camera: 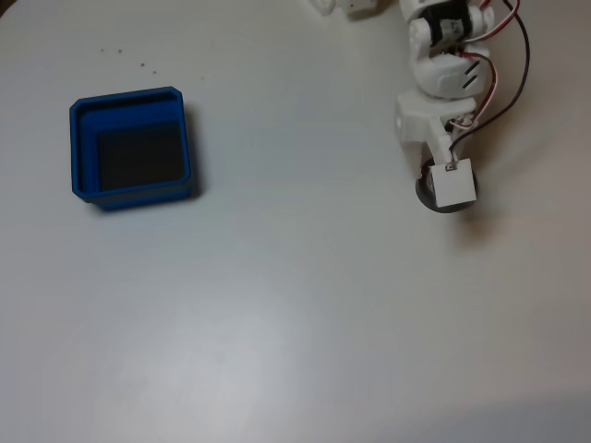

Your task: Pick the black tape roll and drop it in the blue box

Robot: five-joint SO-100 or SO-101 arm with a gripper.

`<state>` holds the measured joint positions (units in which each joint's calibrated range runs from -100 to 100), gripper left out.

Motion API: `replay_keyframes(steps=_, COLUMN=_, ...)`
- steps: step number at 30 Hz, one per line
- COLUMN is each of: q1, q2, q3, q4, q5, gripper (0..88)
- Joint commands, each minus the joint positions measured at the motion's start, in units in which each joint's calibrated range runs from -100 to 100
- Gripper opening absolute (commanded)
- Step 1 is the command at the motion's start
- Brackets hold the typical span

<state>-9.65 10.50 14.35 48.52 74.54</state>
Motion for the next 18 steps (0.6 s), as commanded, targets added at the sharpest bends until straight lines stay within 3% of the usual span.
replay_keyframes(steps=1, q1=1.1, q2=-1.3, q3=-4.2, q4=0.41, q5=-0.03, gripper=14.8)
replay_keyframes(steps=18, q1=2.57, q2=-1.14, q3=-3.93, q4=0.41, q5=0.14, gripper=14.9)
